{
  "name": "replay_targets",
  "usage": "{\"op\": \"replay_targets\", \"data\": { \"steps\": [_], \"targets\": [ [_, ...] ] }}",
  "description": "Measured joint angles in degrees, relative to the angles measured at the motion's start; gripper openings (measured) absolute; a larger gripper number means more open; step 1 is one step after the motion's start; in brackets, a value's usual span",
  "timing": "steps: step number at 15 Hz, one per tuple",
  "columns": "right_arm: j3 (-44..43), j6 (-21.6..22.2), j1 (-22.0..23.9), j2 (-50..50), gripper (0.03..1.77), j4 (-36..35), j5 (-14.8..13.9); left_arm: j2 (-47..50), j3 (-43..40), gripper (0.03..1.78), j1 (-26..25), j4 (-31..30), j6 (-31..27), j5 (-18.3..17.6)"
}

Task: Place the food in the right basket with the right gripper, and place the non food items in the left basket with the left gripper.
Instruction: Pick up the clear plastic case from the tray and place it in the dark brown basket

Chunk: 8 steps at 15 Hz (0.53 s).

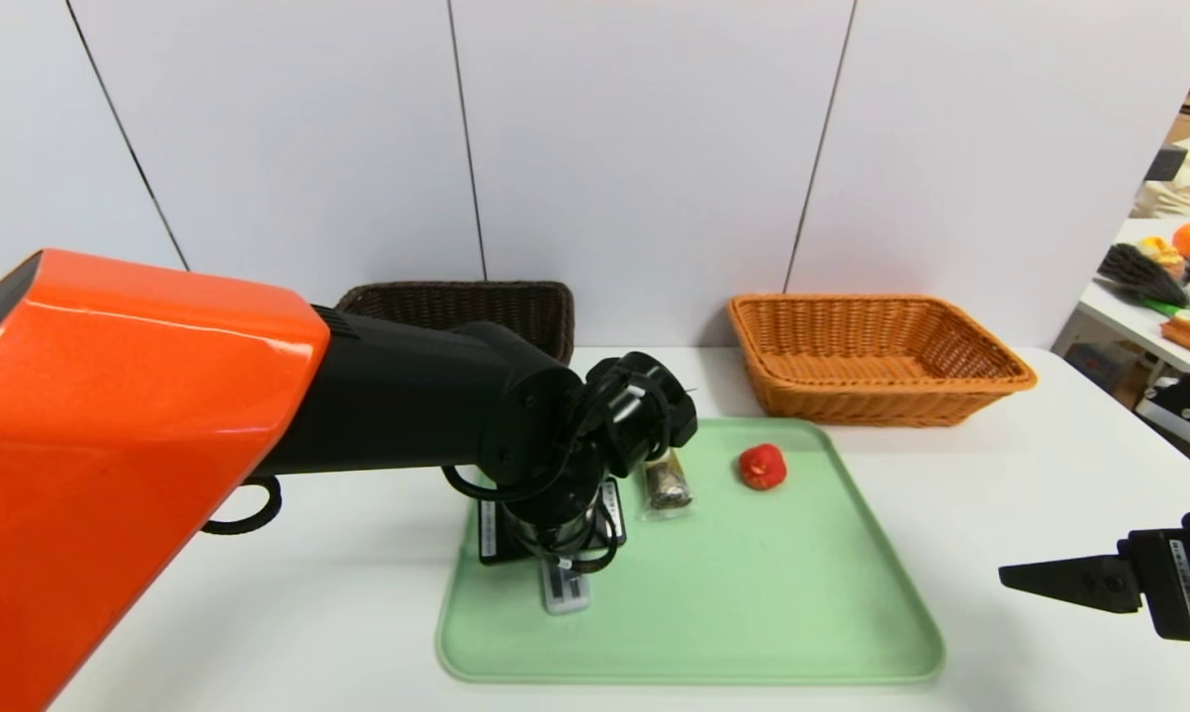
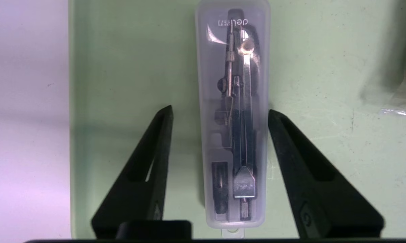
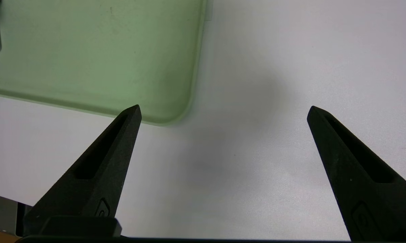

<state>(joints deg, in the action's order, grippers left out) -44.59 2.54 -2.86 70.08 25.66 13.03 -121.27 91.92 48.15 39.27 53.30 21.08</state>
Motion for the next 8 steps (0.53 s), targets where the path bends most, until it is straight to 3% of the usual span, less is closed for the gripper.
{"op": "replay_targets", "data": {
  "steps": [2,3,8],
  "targets": [
    [0.0,0.0,0.0,-0.21,1.7,0.02,0.05,0.0,0.0,0.77,0.0,0.01,0.0,0.06],
    [0.0,0.0,0.0,-0.24,1.7,0.02,0.02,0.0,0.01,0.55,0.0,-0.02,-0.07,0.06],
    [0.35,0.05,0.0,-0.73,1.7,0.02,0.02,1.15,-0.05,0.55,0.0,0.15,-0.41,1.9]
  ]
}}
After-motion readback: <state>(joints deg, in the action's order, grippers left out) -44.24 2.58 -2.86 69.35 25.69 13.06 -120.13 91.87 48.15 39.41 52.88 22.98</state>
